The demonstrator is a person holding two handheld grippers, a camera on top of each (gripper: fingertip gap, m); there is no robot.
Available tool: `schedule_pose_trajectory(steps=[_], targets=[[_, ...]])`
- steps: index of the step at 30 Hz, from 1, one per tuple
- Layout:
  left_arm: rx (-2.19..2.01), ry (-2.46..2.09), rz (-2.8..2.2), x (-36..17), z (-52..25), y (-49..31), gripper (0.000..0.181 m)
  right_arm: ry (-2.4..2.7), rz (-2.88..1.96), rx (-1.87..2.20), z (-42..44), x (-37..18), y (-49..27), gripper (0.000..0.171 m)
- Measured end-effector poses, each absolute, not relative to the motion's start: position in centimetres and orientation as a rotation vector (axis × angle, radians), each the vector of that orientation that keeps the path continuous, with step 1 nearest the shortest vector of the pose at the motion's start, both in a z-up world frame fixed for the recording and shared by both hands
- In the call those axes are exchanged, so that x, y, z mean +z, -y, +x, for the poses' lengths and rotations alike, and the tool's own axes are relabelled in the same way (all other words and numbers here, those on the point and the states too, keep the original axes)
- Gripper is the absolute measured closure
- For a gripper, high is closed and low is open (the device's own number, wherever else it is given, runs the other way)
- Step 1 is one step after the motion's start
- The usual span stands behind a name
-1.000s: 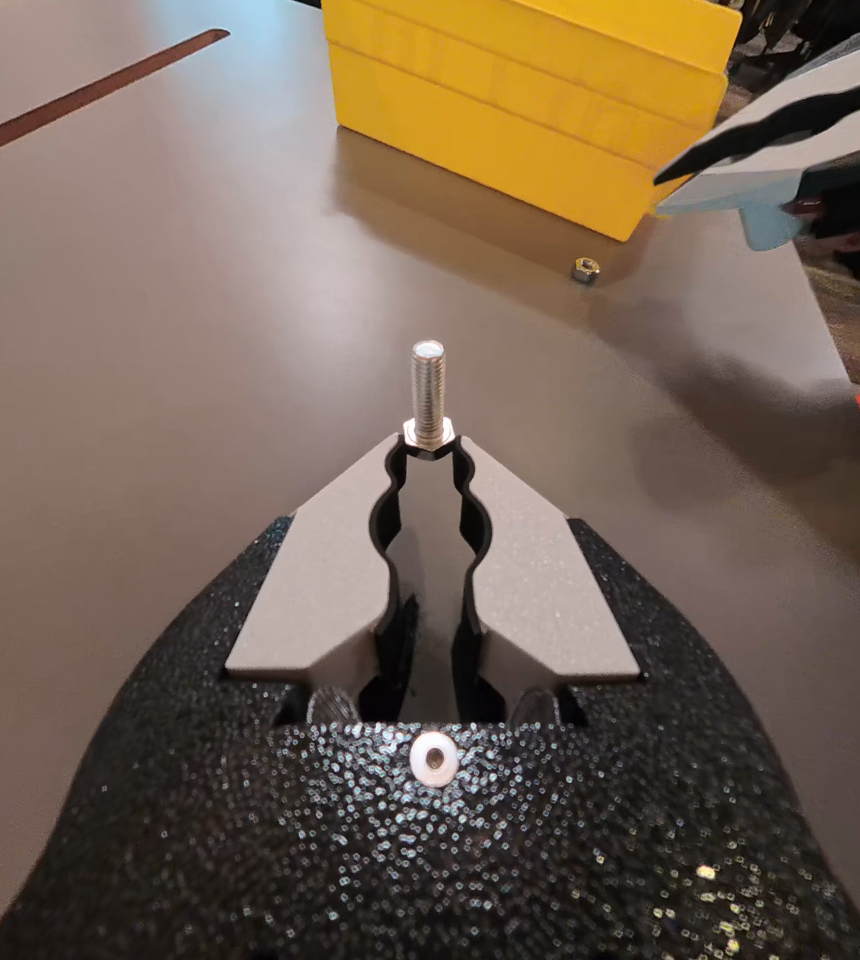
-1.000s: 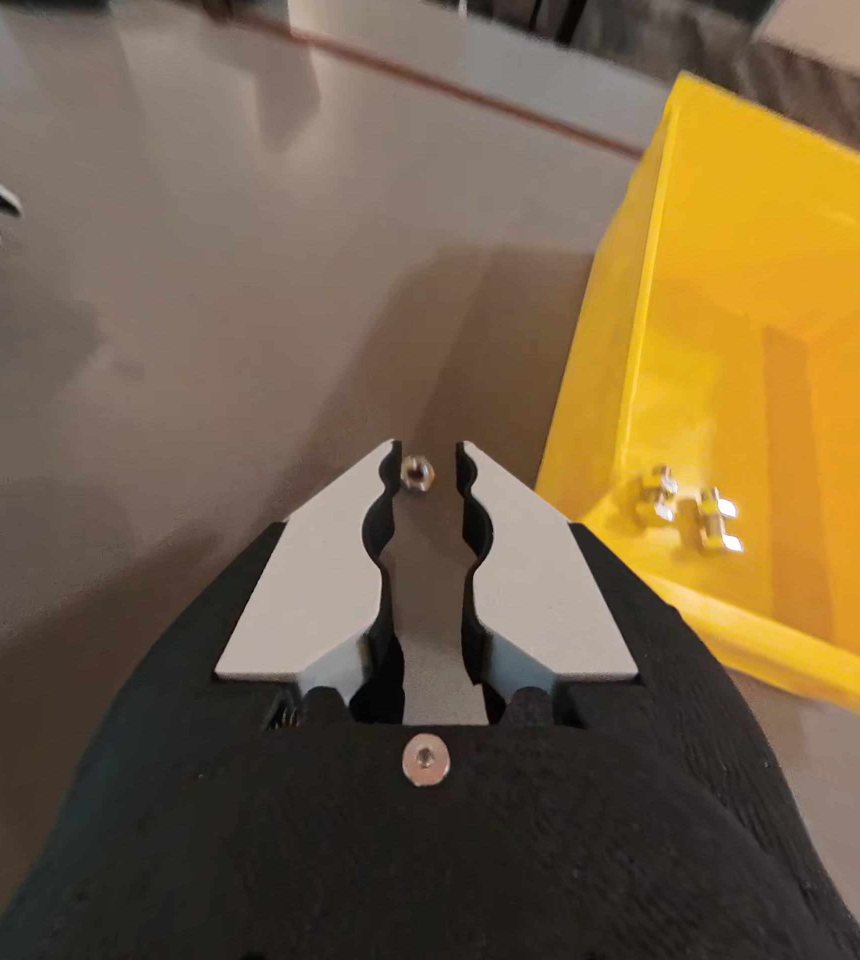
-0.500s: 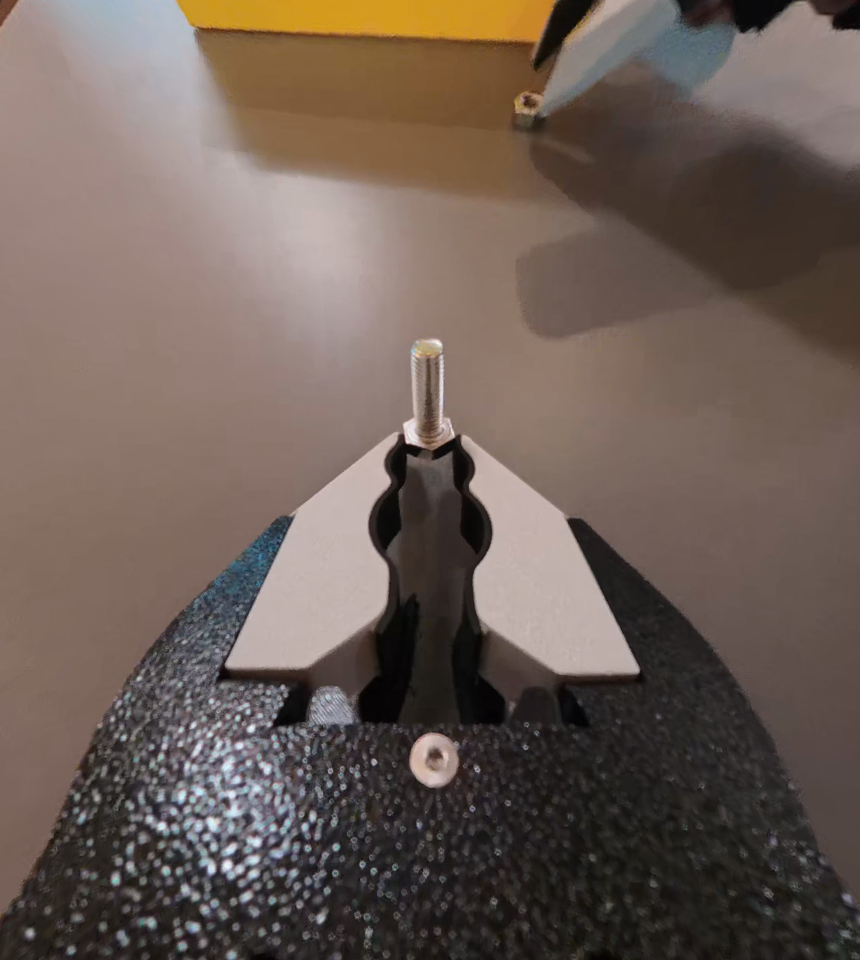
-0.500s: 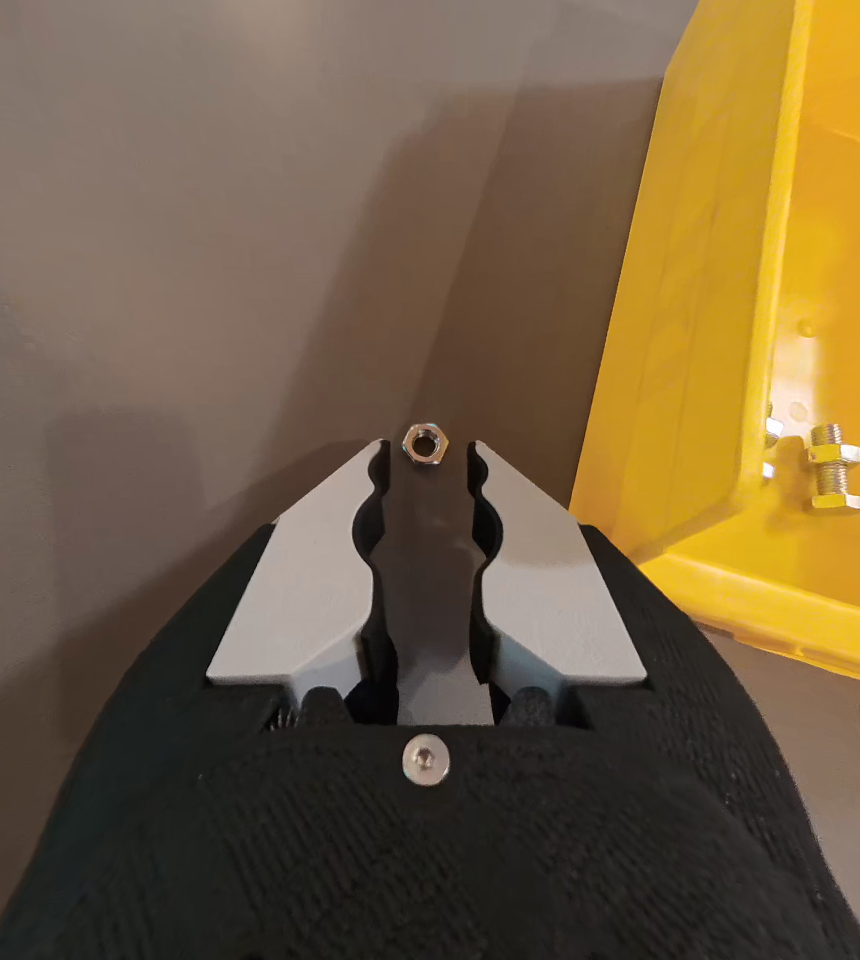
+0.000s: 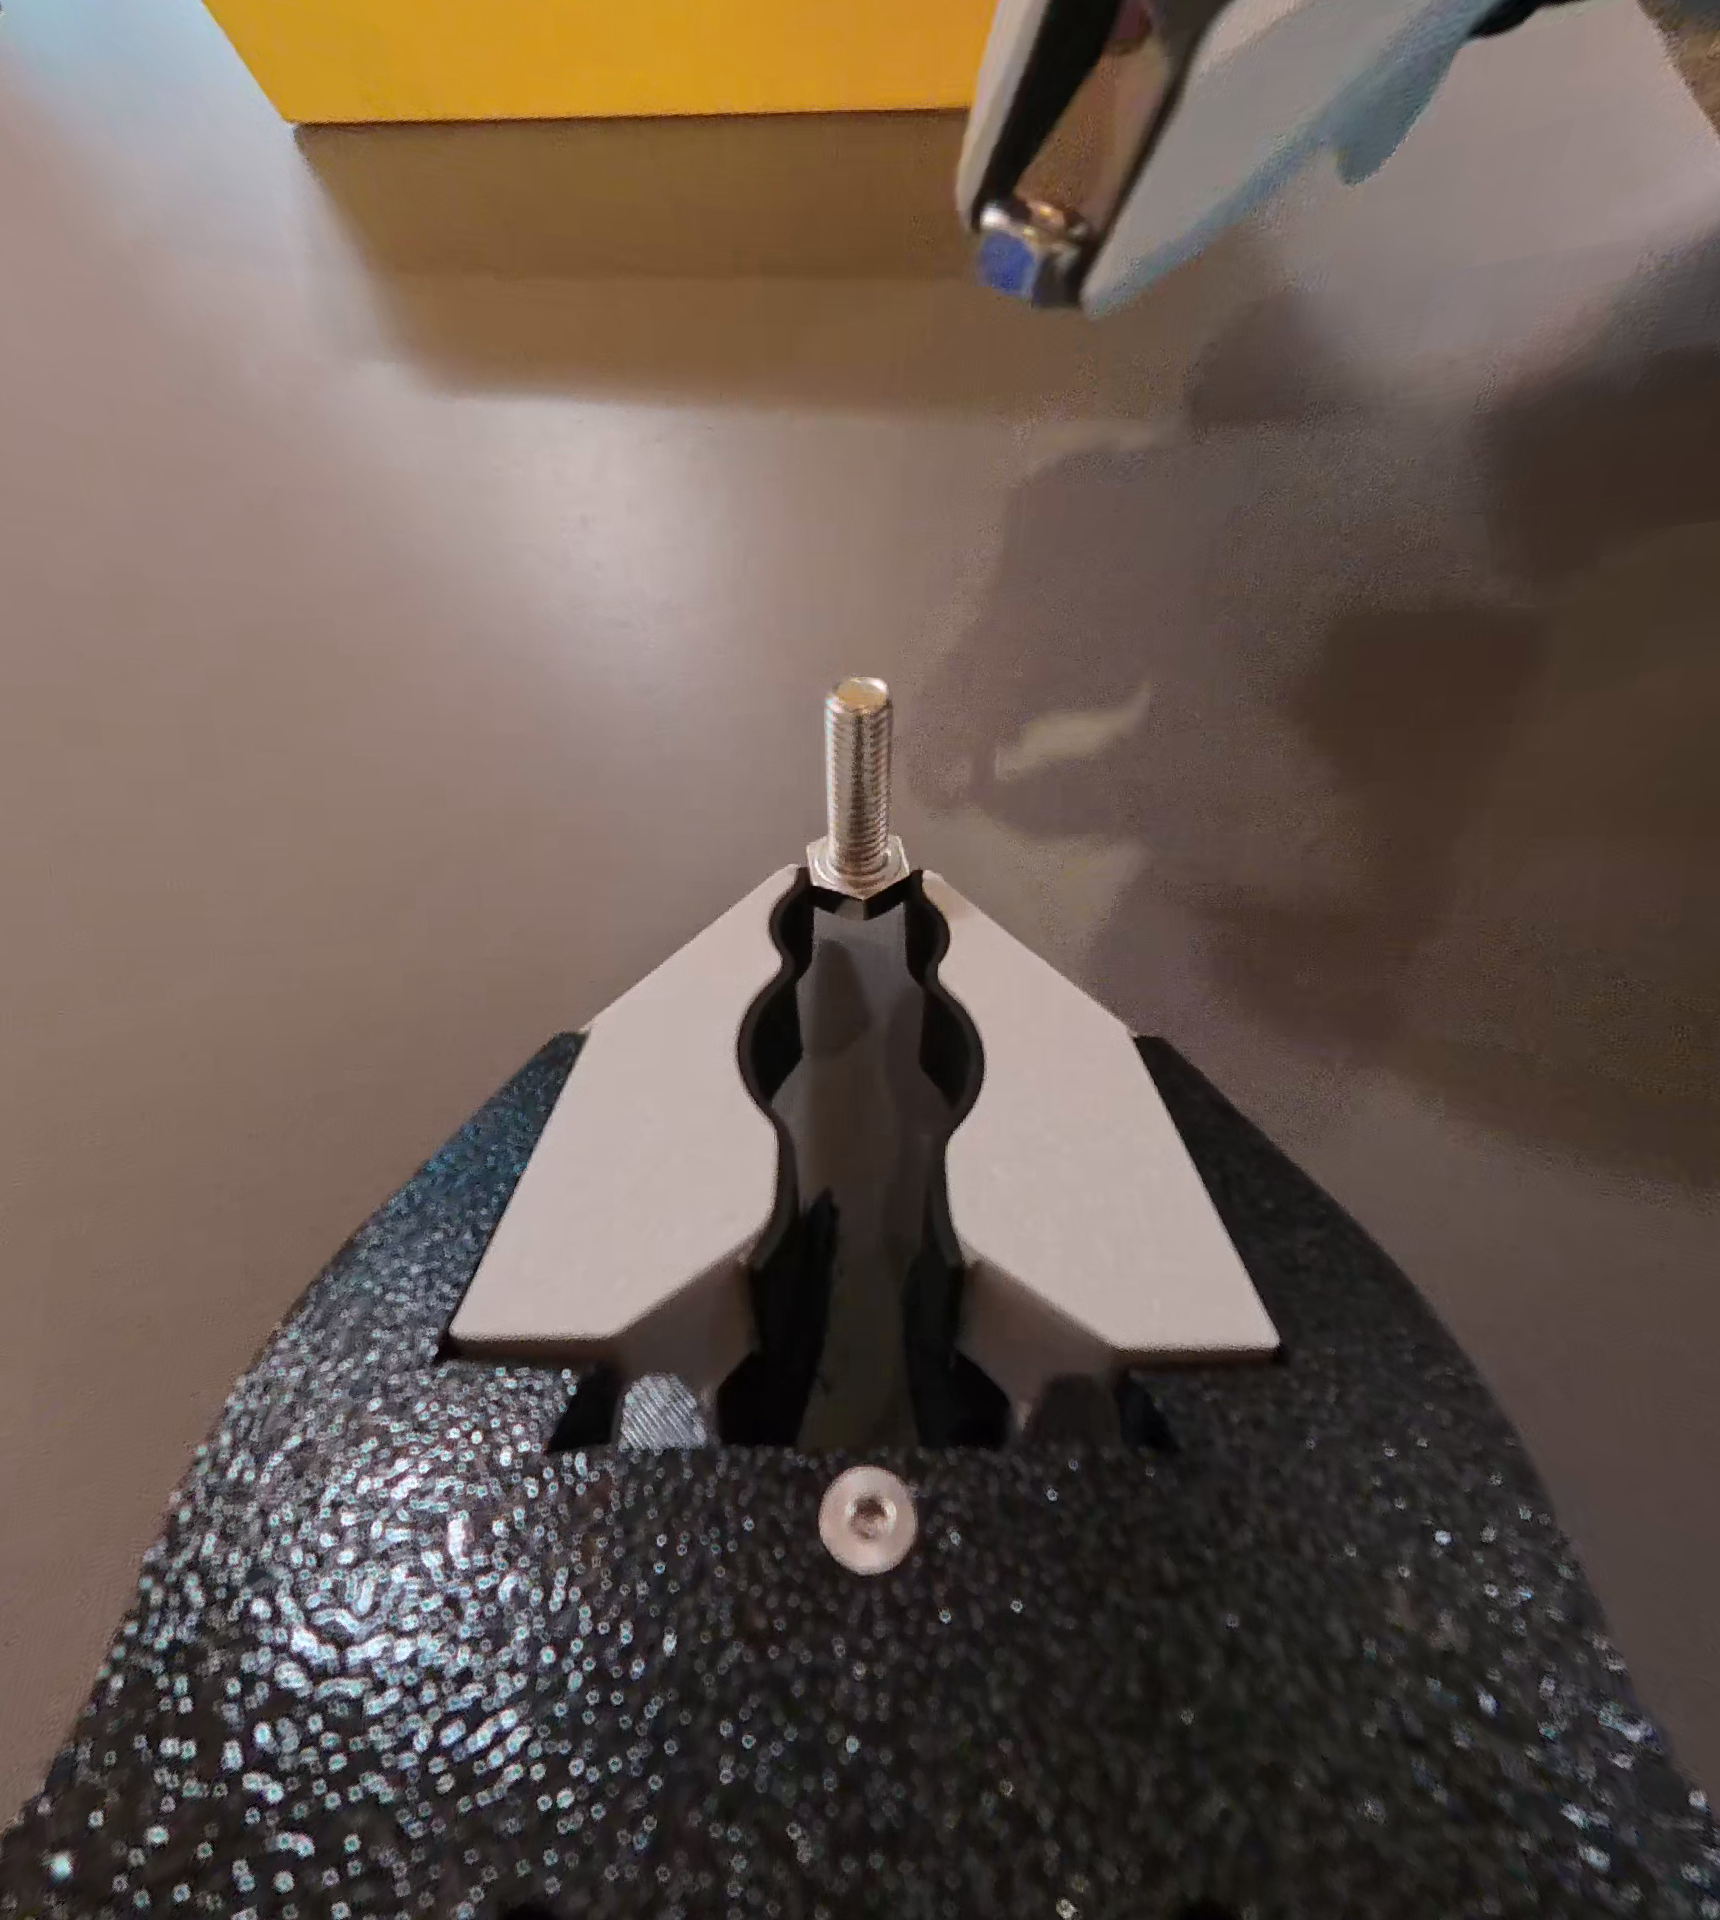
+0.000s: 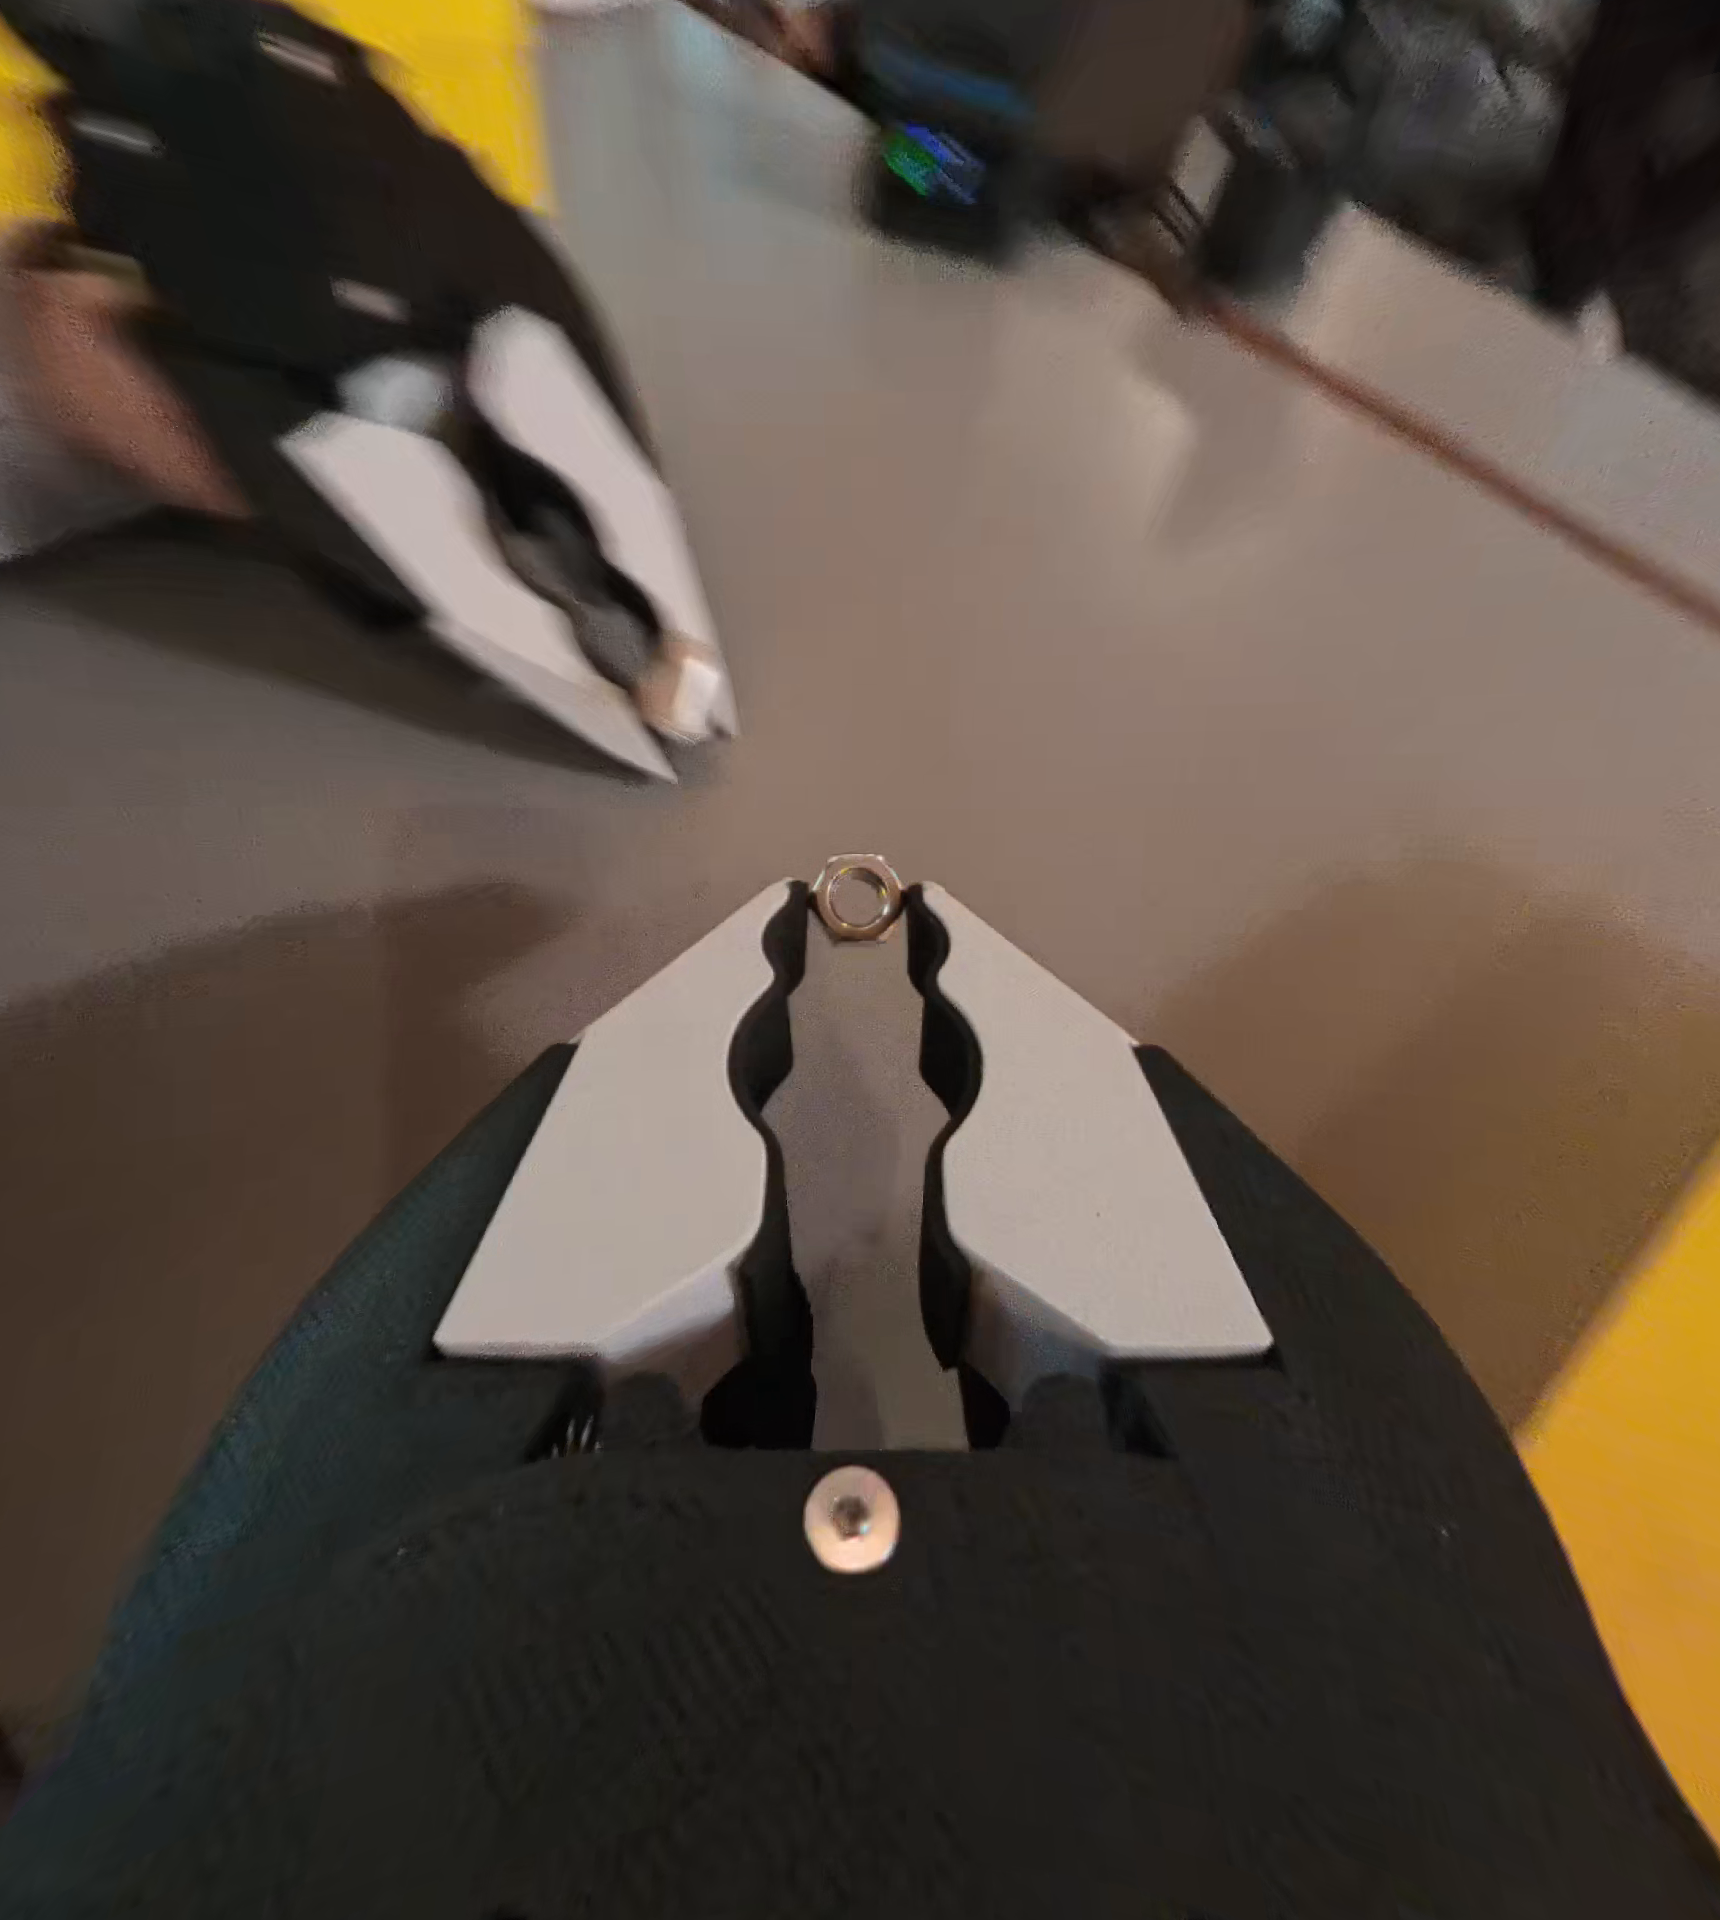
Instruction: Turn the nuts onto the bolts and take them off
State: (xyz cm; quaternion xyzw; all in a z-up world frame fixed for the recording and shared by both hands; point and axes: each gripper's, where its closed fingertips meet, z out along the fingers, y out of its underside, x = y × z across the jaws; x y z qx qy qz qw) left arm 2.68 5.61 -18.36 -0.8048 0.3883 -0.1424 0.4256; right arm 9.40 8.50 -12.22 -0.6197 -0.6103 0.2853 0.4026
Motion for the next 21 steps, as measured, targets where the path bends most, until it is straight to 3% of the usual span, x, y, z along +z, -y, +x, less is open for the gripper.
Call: schedule_pose_trajectory(steps=[1,21], targets=[[-0.363,-0.978,-2.011,-18.4,2.8,-5.5,0.166,1.593,-1.473,0.745,8.4,-11.5,-7.1,0.153],[-0.455,-1.077,-1.994,-18.5,3.8,-4.3,0.166,2.093,-1.192,0.9,3.7,-13.6,-4.1,0.154]])
